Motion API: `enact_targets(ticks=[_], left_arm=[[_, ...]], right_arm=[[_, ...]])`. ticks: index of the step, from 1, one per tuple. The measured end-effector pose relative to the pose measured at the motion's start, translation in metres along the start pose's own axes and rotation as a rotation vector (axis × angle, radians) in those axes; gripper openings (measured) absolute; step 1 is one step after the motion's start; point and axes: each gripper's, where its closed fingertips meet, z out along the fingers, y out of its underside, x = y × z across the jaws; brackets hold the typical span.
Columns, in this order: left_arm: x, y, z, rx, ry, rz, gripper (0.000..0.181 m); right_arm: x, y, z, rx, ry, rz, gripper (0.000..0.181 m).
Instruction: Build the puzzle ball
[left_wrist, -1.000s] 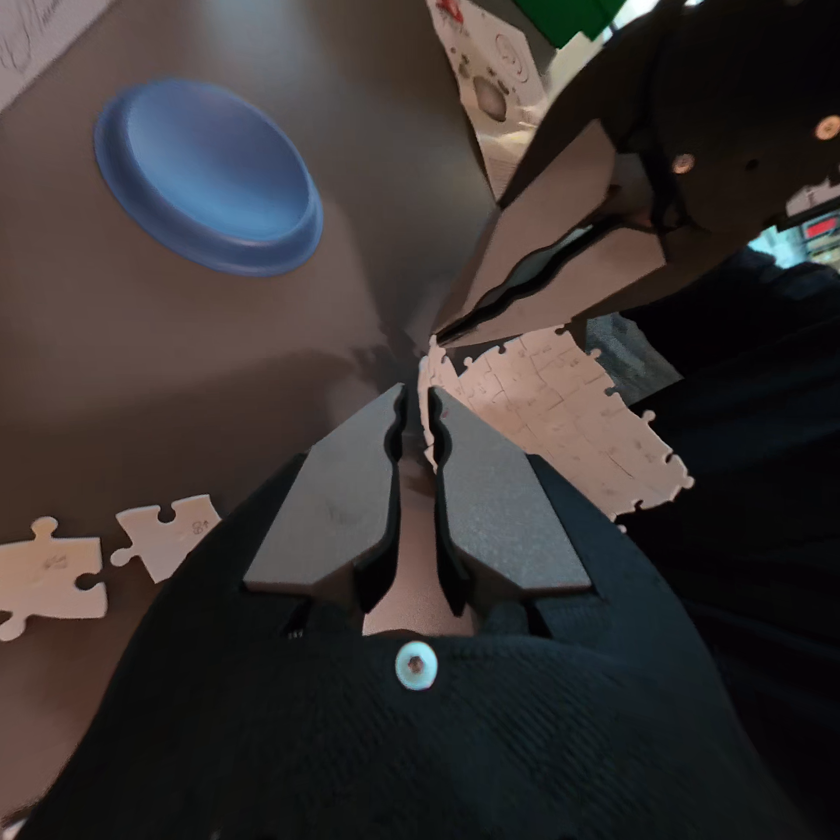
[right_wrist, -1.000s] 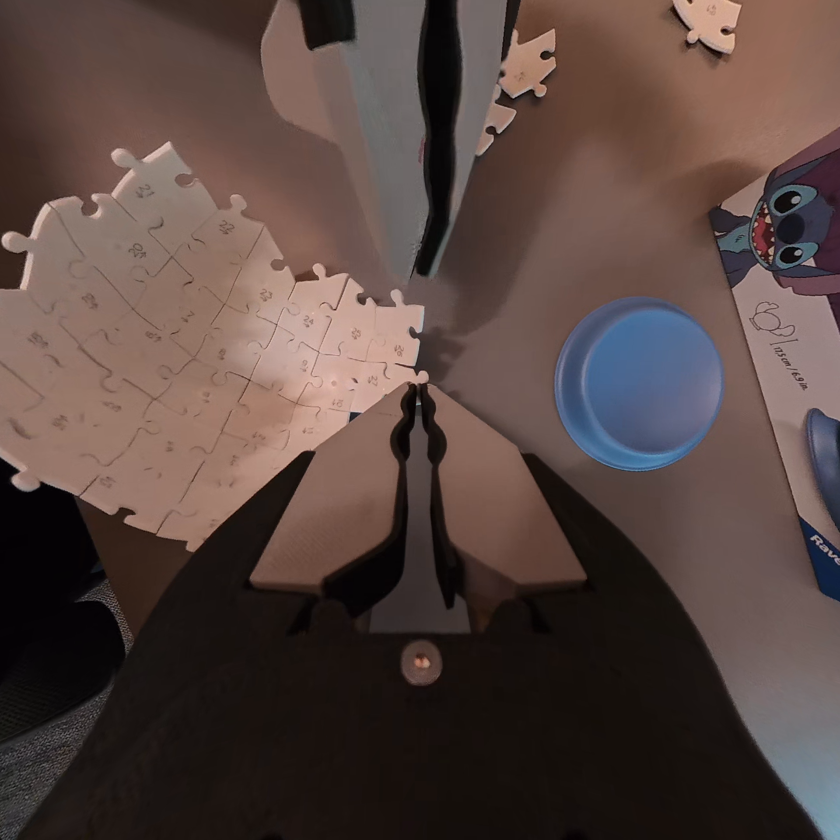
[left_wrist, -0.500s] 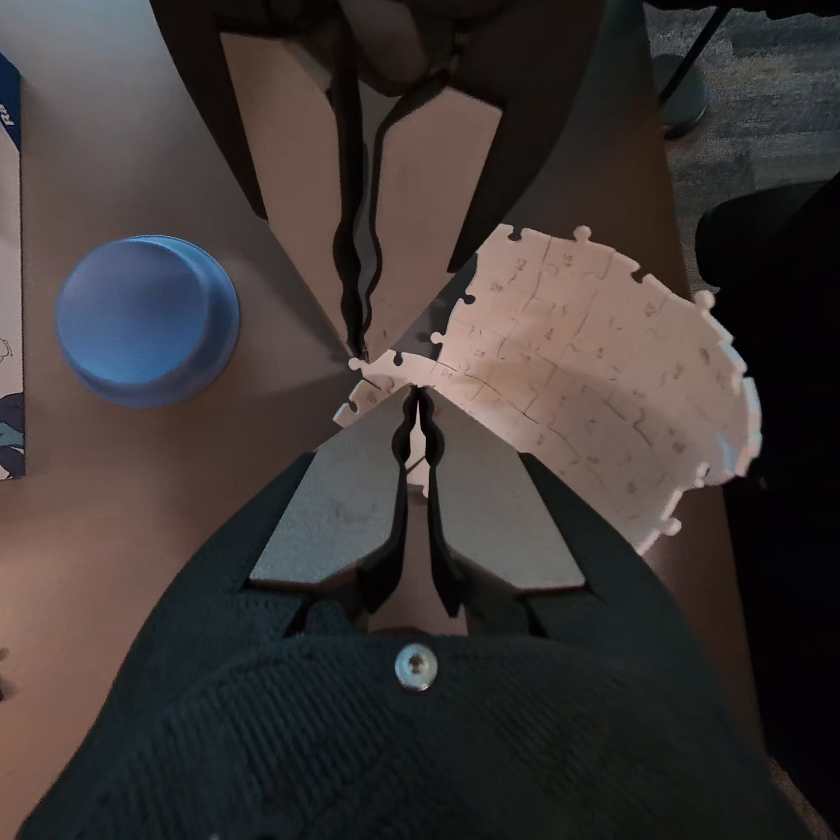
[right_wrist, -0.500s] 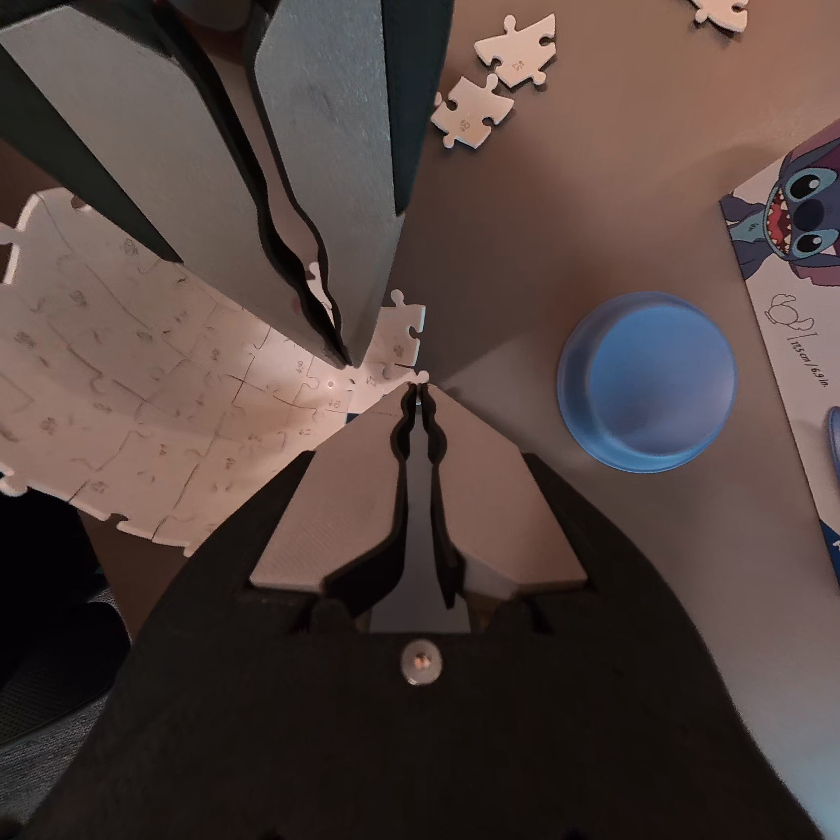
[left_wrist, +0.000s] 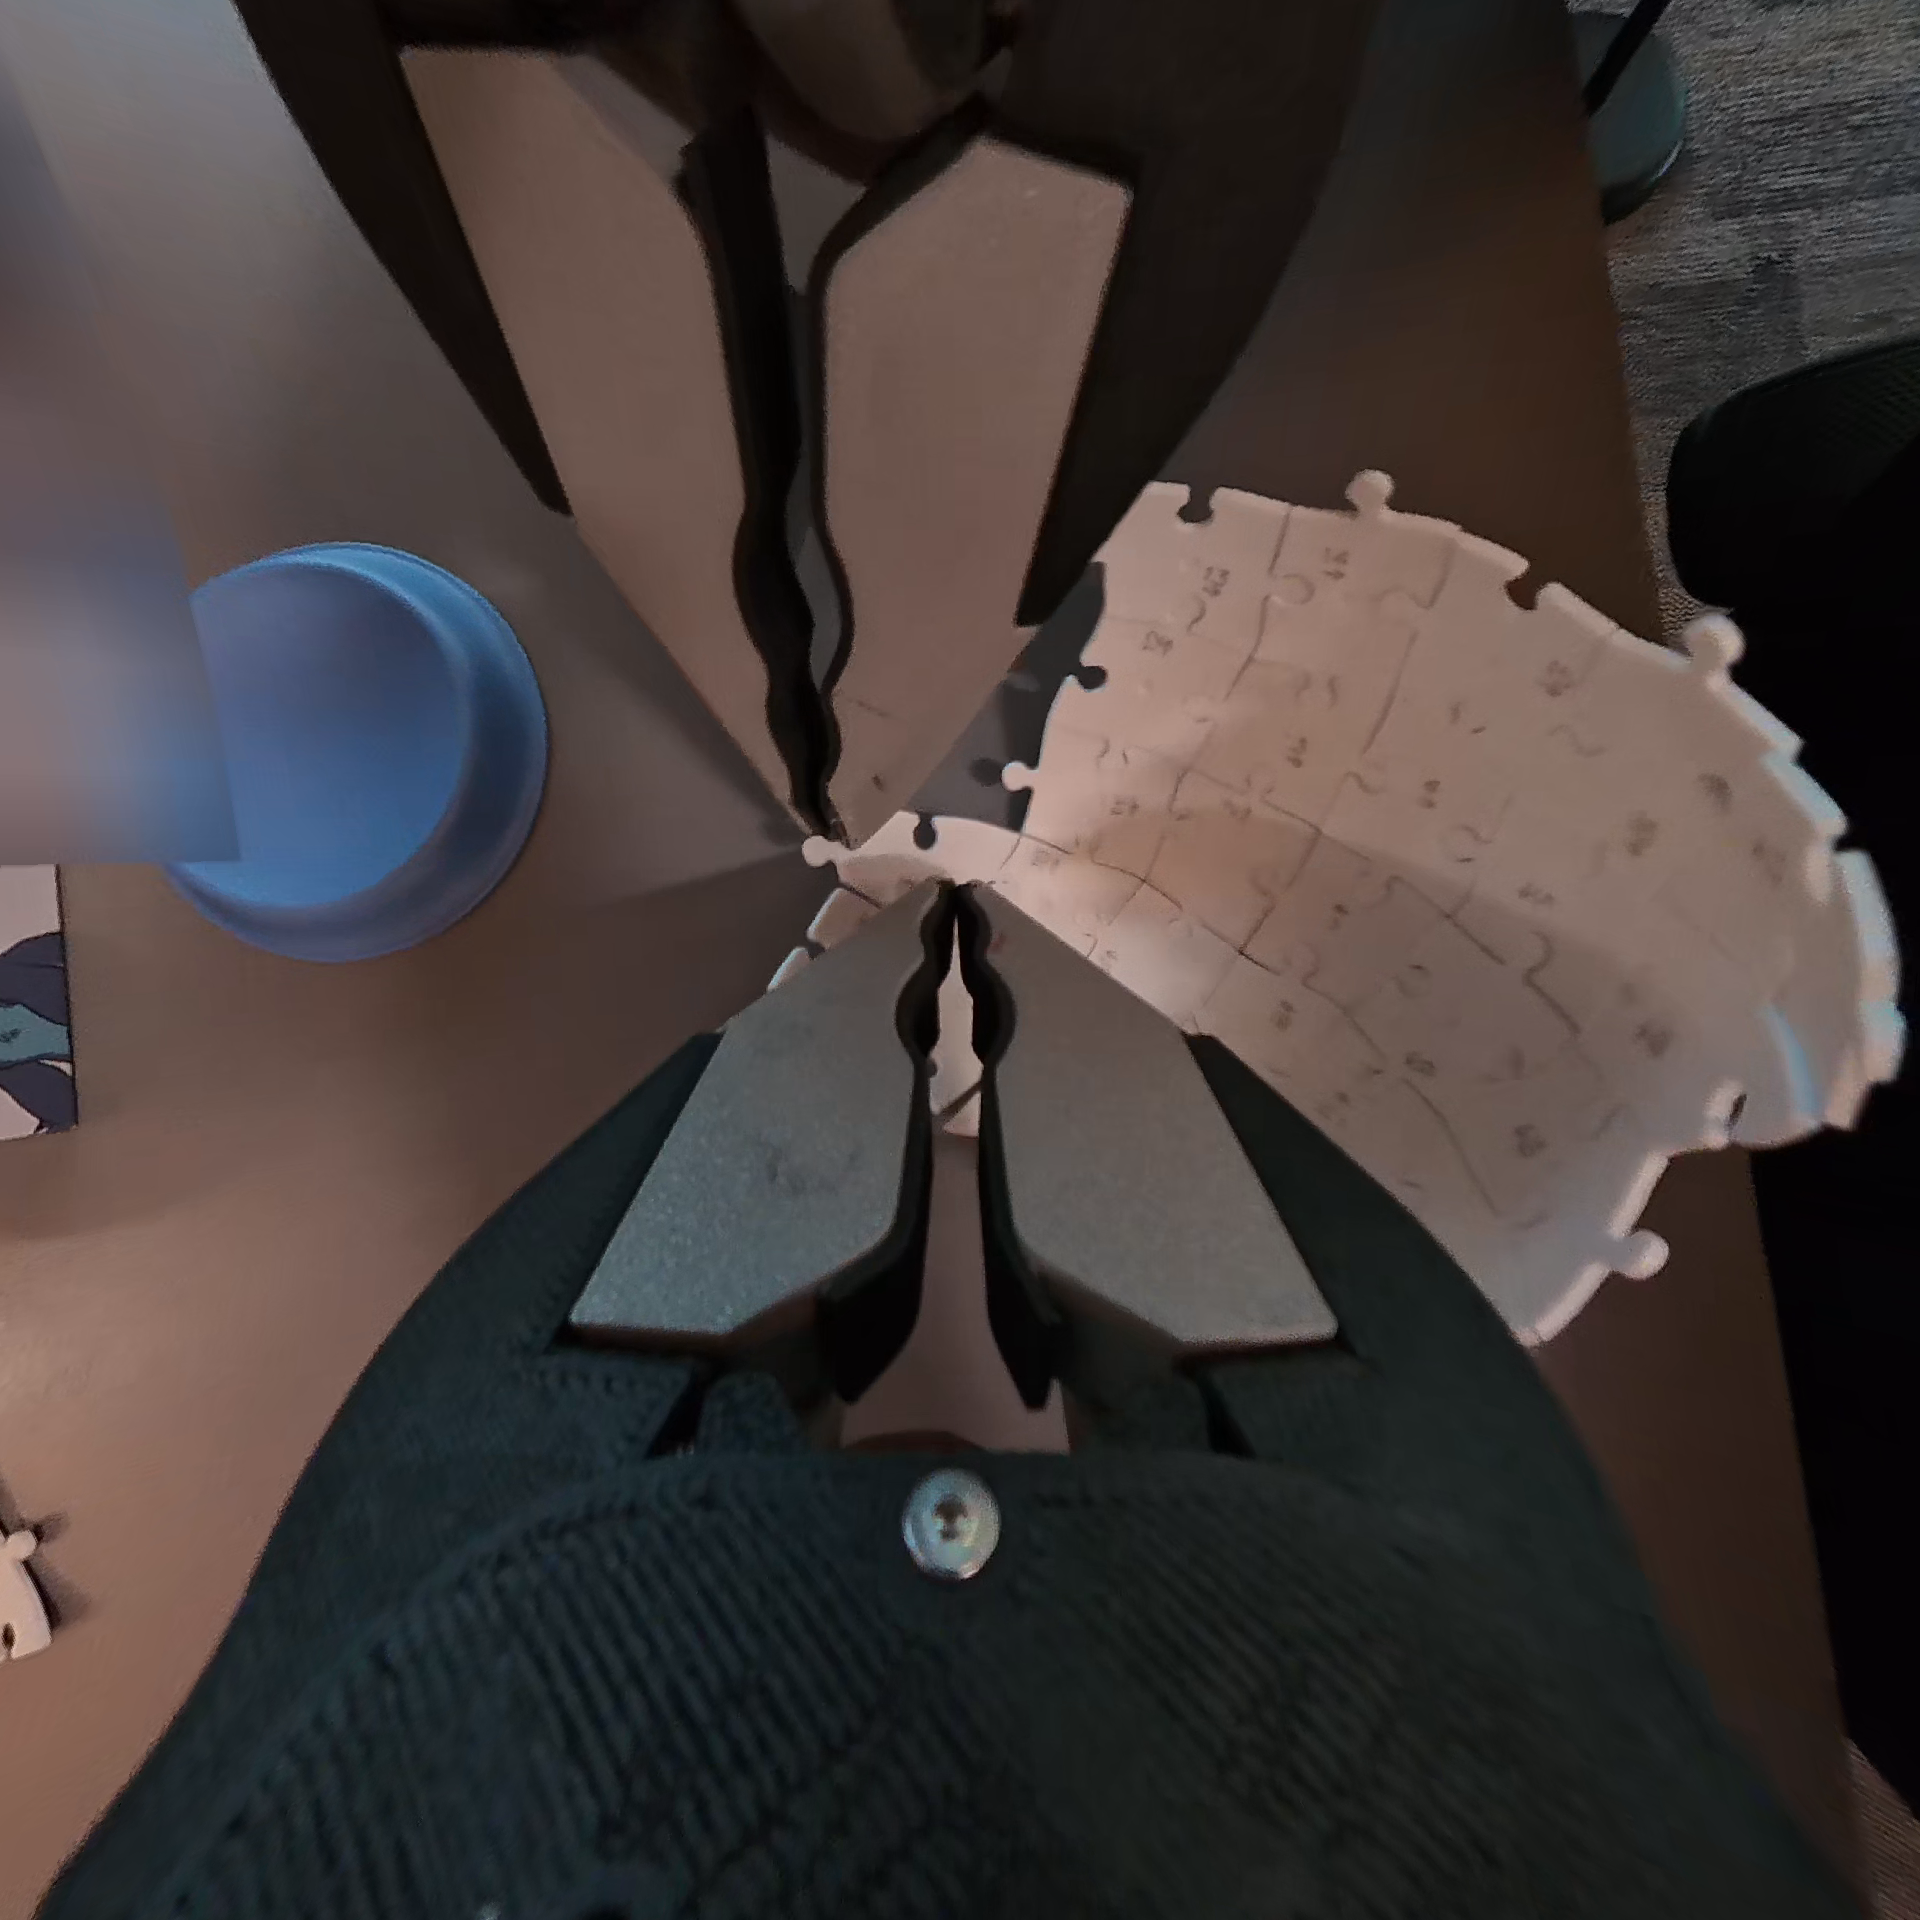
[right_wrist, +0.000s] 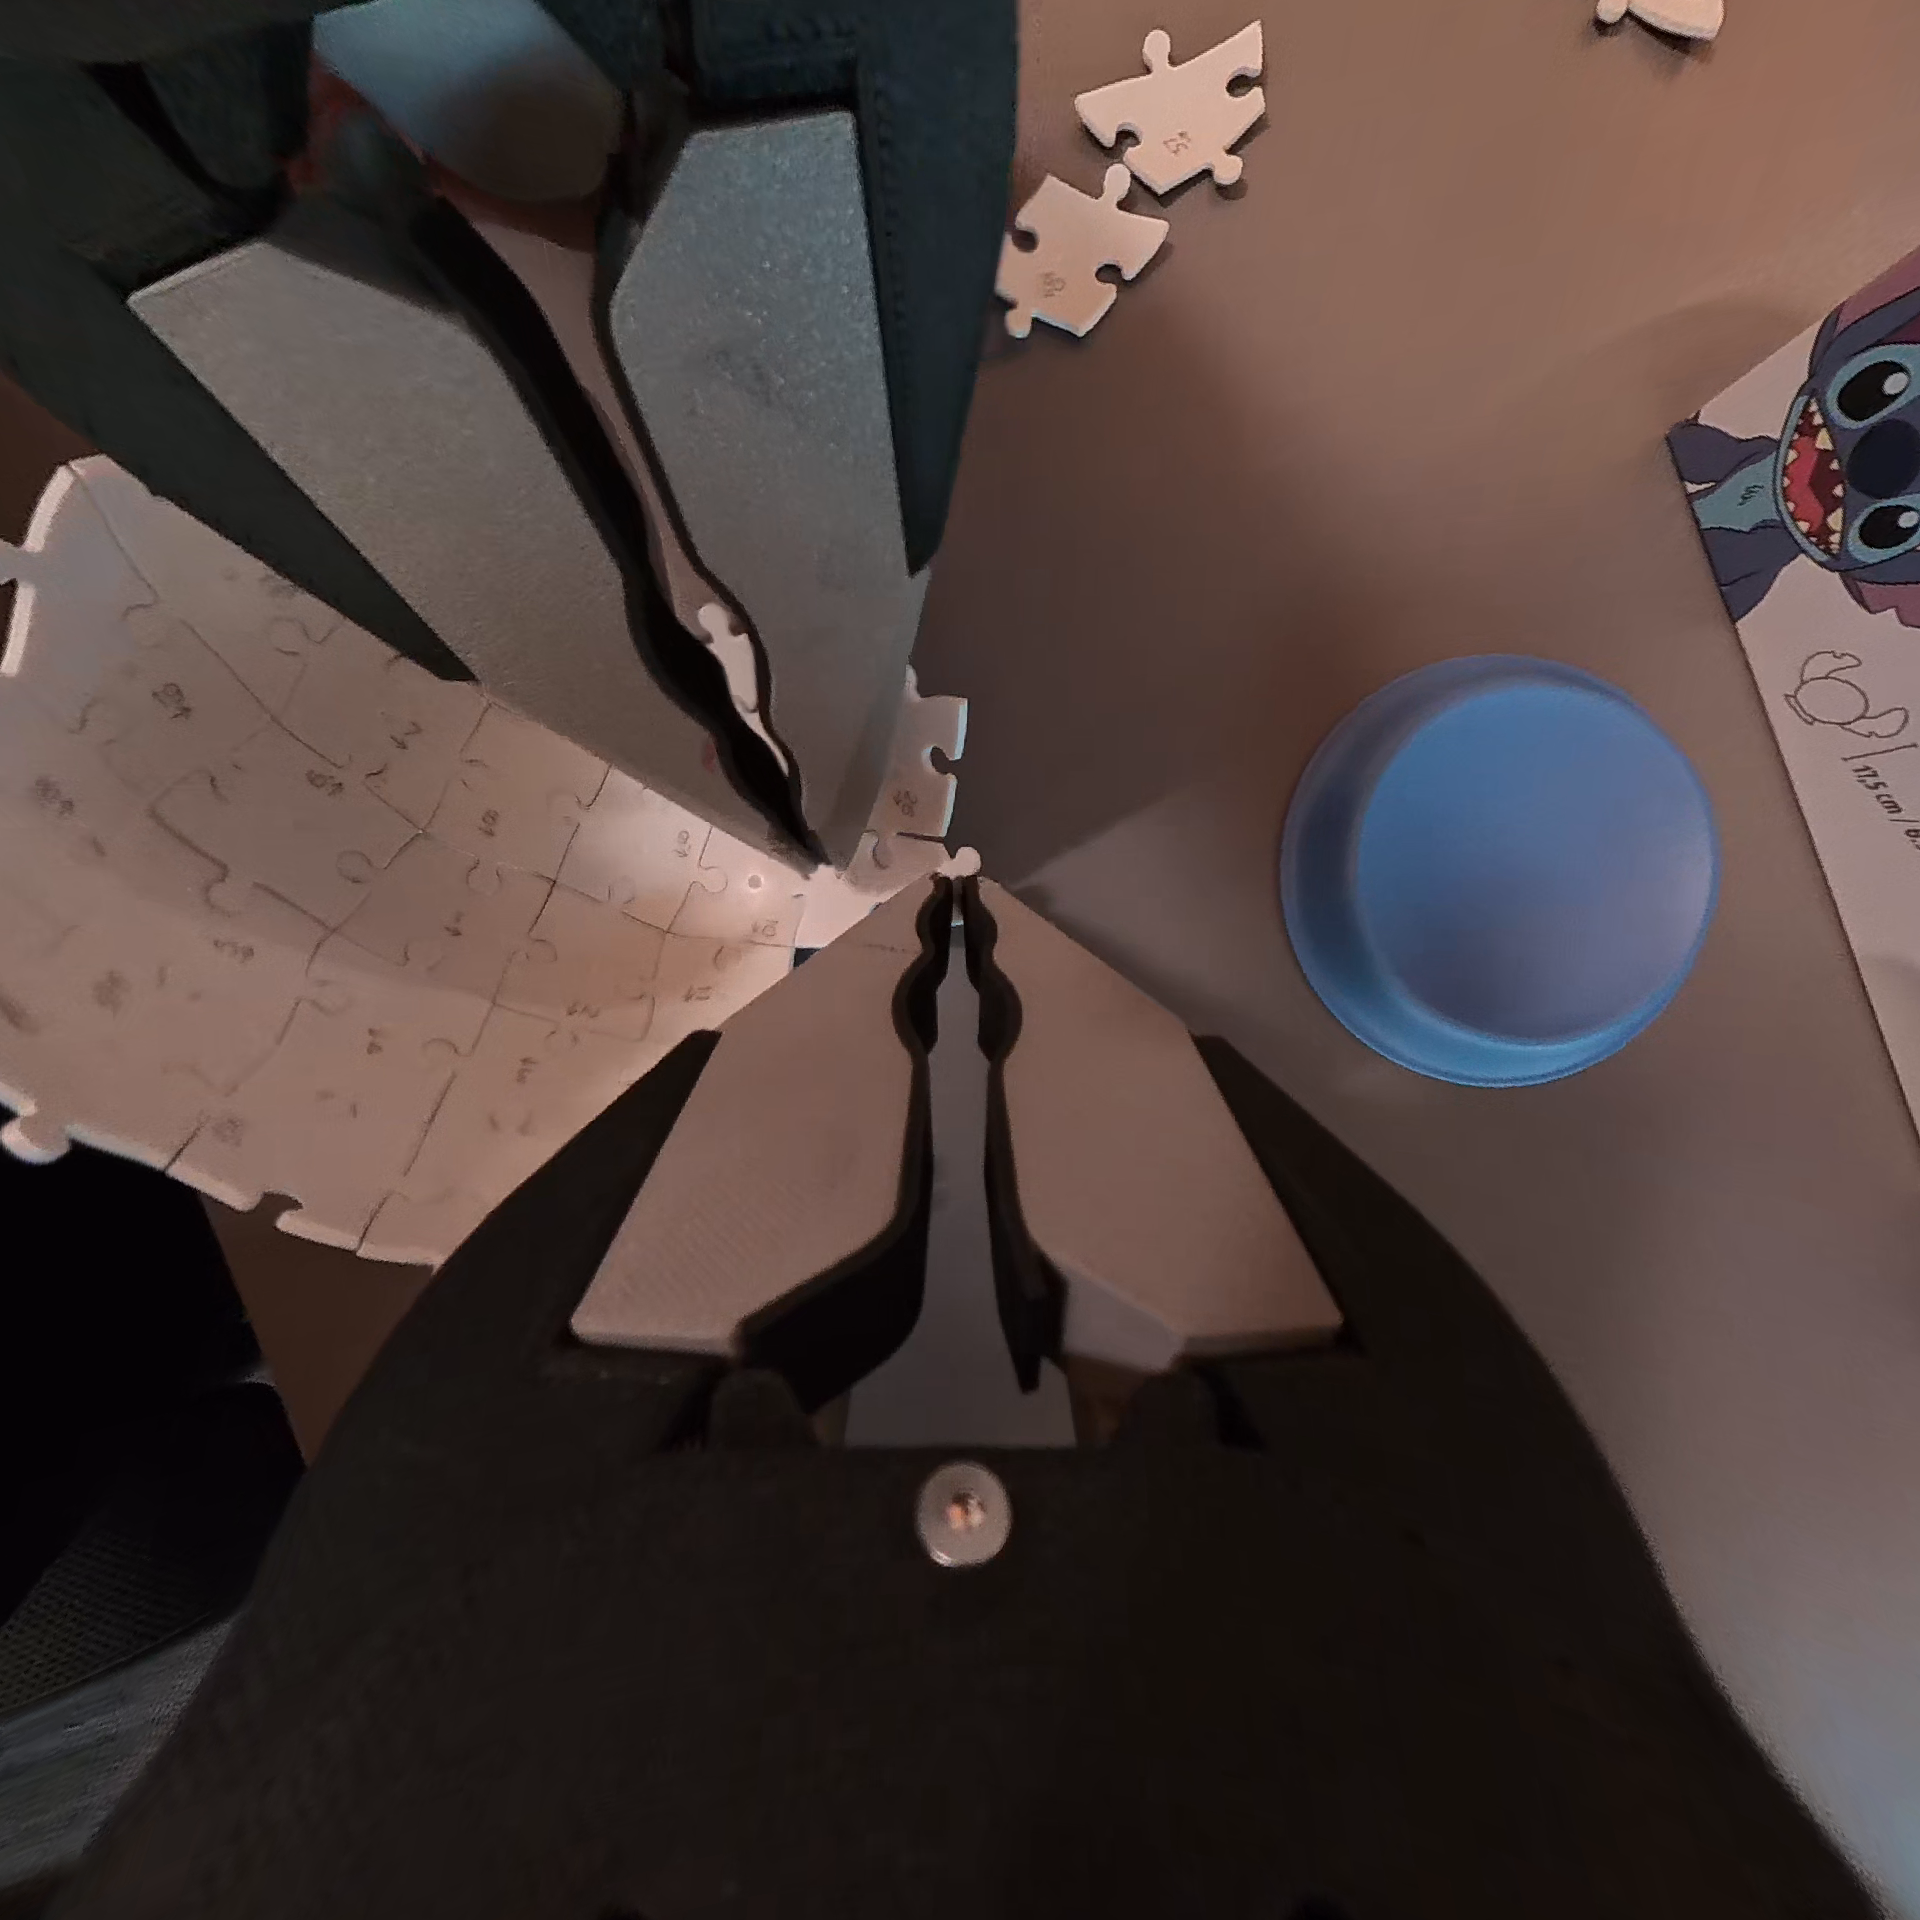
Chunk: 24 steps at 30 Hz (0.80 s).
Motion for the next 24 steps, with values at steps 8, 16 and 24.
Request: enact_targets(ticks=[8,16,24], left_arm=[[-0.001,0.006,0.005,-0.033,-0.037,0.060,0.000],[-0.001,0.007,0.007,-0.049,-0.045,0.087,0.000],[-0.002,0.012,0.010,-0.080,-0.021,0.078,0.000]], right_arm=[[0.000,0.001,0.000,-0.002,-0.008,0.005,0.000],[0.000,0.000,0.002,-0.004,-0.014,0.008,0.000],[0.000,0.001,0.007,-0.020,-0.024,0.011,0.000]])
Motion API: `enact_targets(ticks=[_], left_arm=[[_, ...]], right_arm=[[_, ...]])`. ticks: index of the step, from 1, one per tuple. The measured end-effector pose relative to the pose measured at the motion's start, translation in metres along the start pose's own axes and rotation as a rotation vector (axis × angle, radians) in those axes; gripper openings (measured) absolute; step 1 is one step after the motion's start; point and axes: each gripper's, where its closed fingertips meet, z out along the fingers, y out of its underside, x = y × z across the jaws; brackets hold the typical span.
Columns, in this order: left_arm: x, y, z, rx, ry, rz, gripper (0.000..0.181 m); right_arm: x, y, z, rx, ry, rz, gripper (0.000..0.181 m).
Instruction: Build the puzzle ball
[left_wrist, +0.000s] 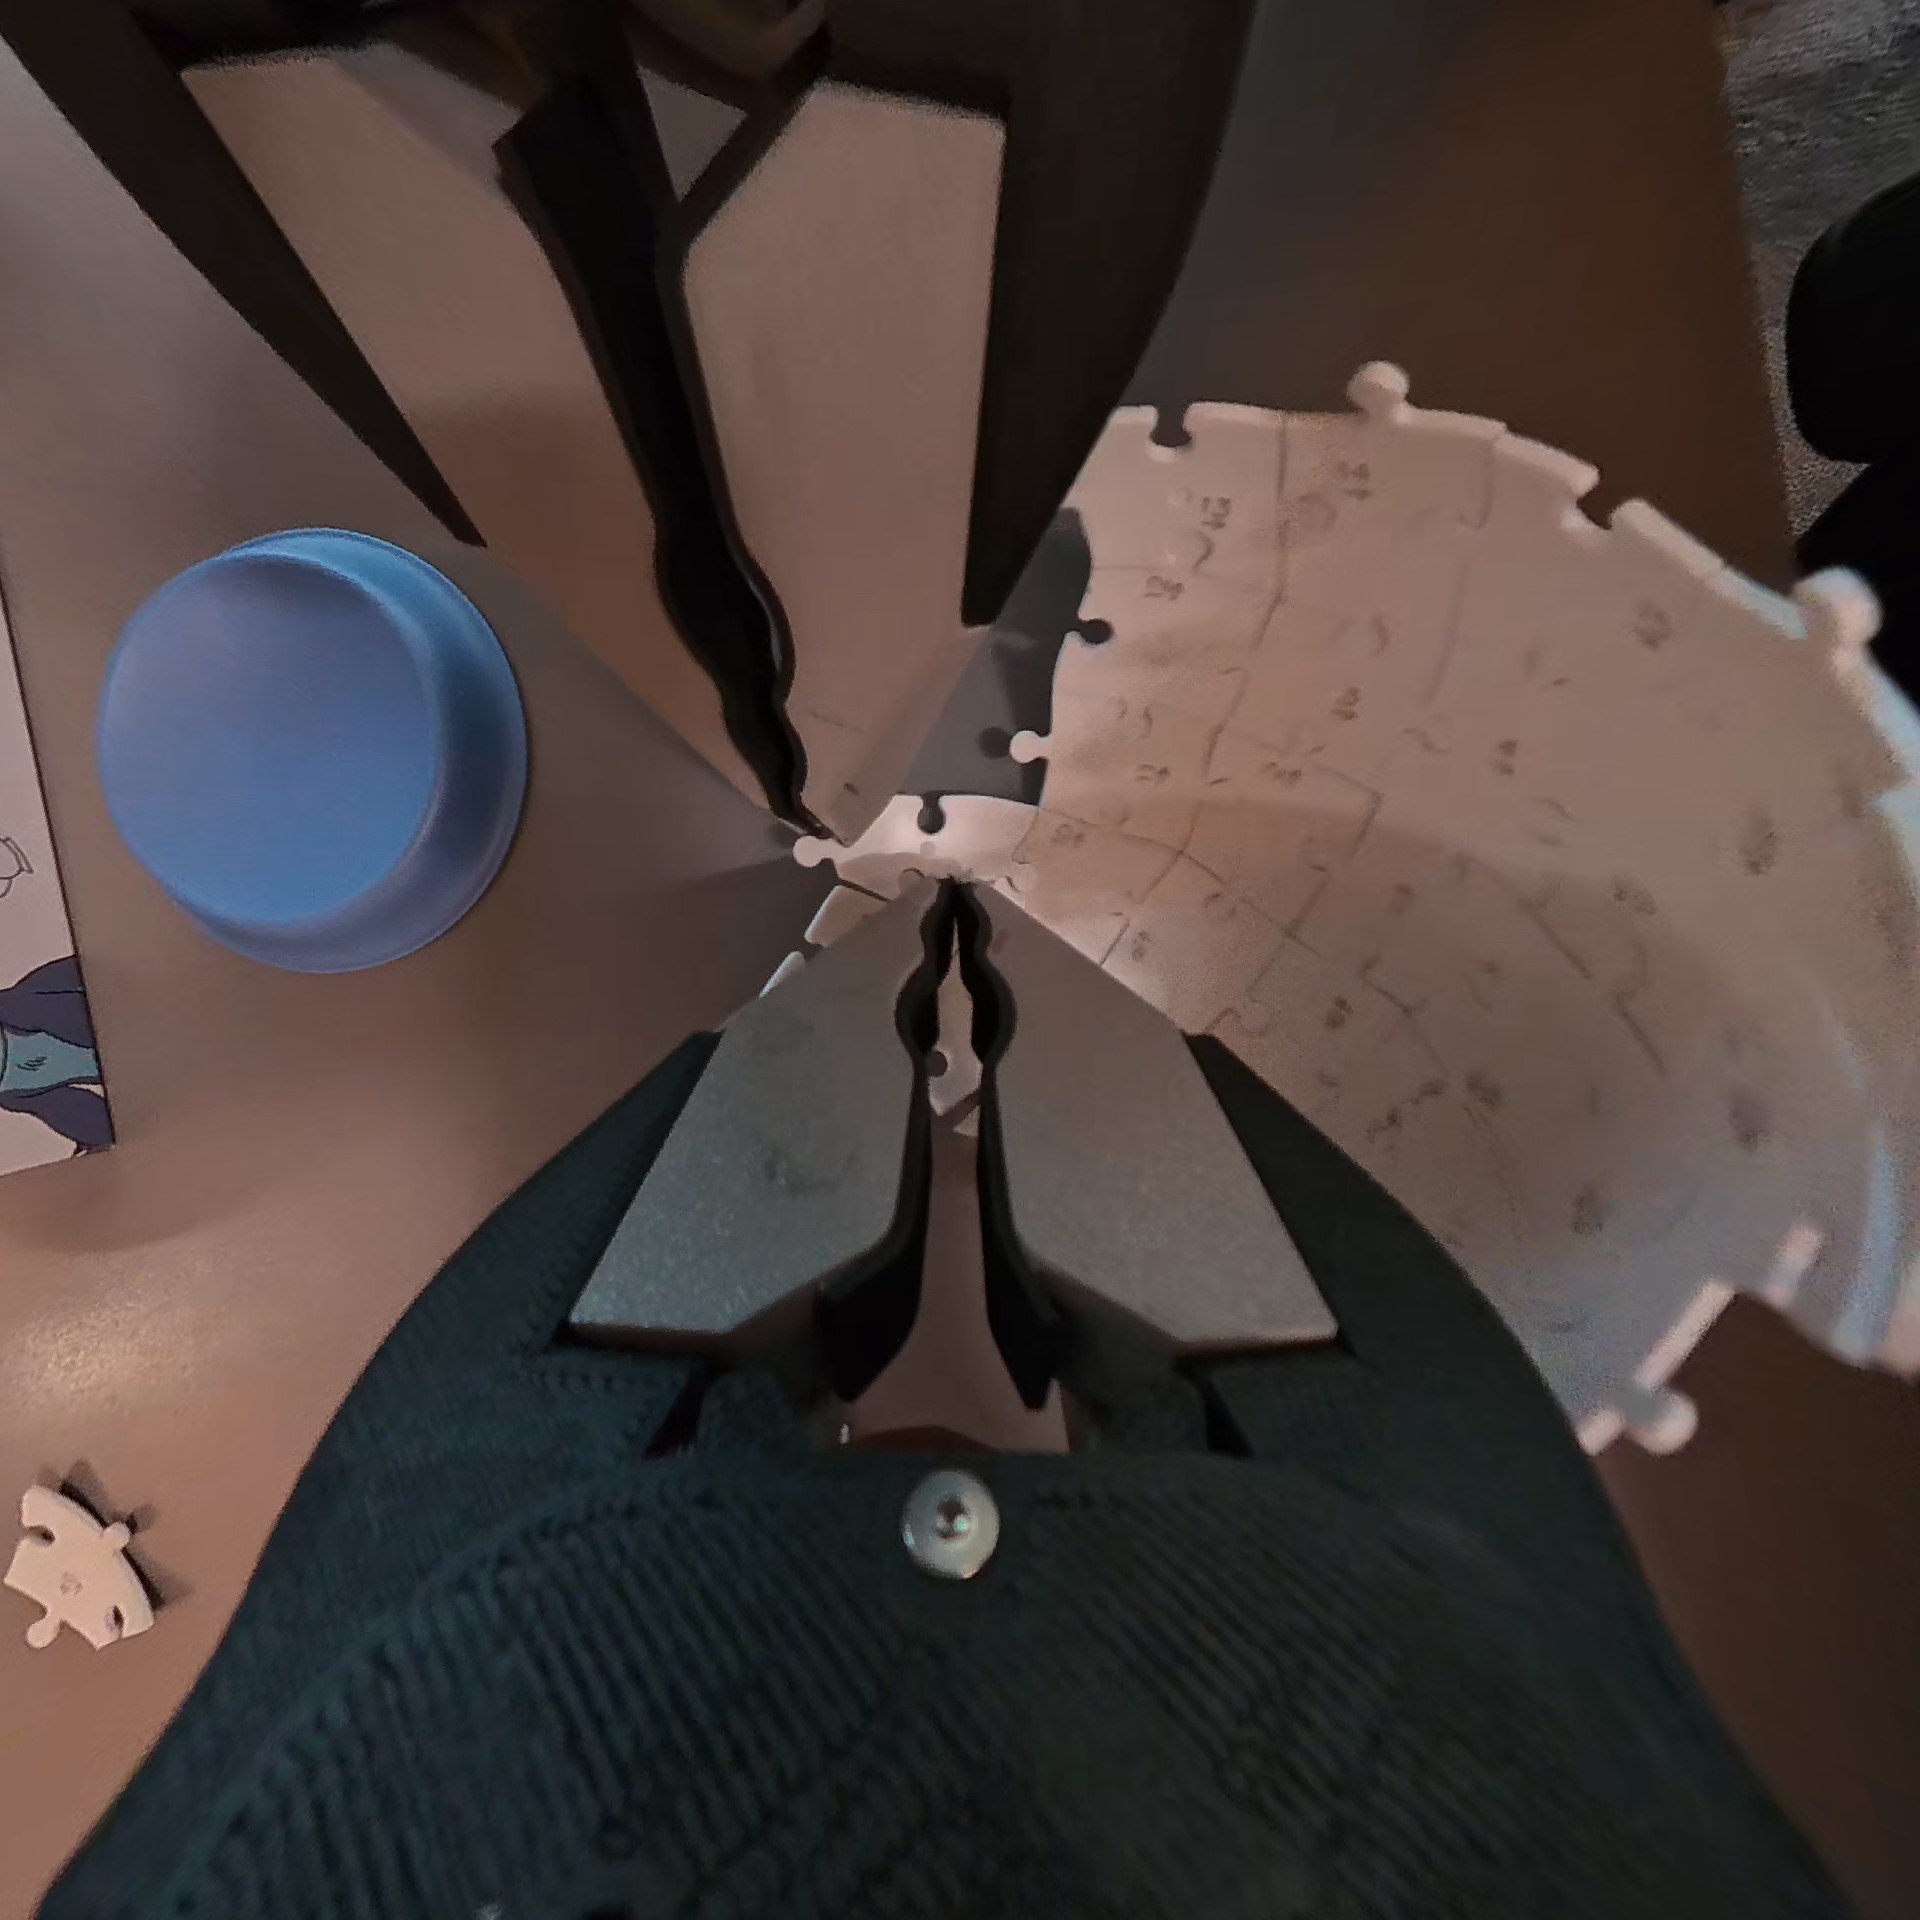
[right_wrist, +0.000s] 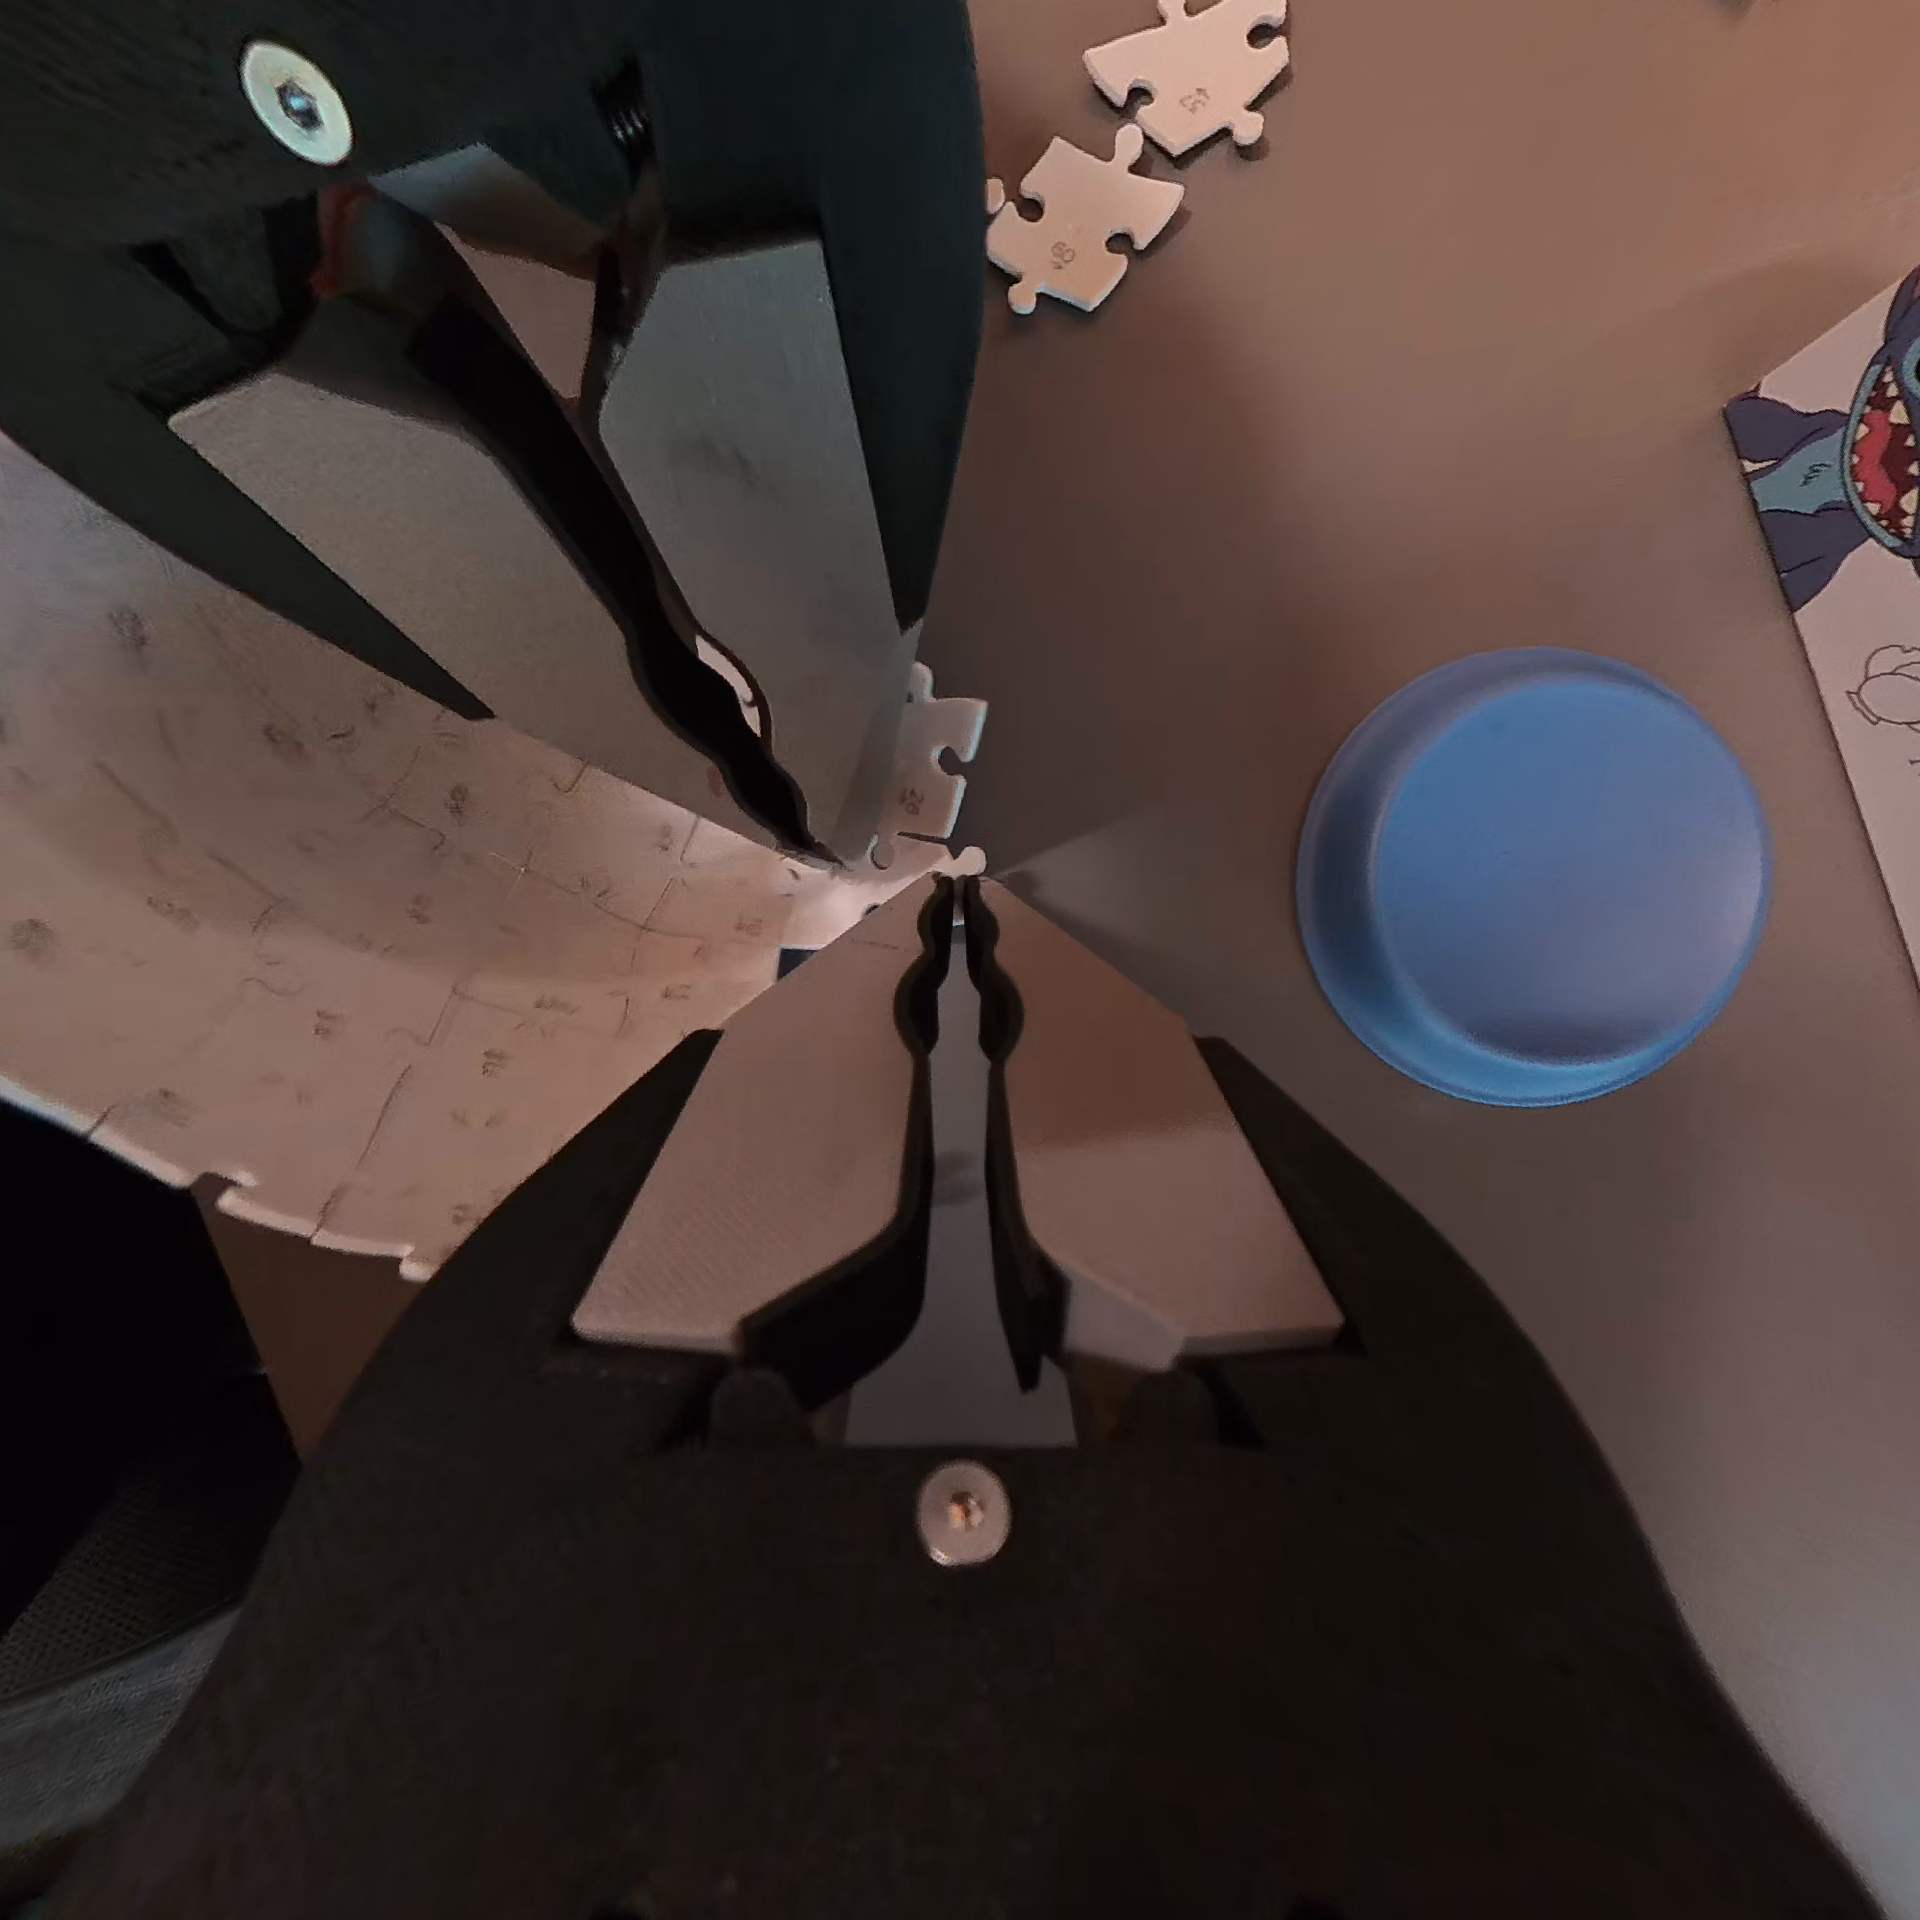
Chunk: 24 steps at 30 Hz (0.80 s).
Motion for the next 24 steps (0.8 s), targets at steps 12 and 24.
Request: enact_targets(ticks=[12,24], left_arm=[[-0.007,0.006,0.003,-0.040,0.001,0.011,0.000],[-0.029,-0.001,-0.062,0.129,-0.136,-0.133,0.000]], right_arm=[[0.001,0.001,0.005,0.012,-0.032,0.028,0.000],[0.013,0.003,-0.013,0.145,-0.125,0.243,0.010]])
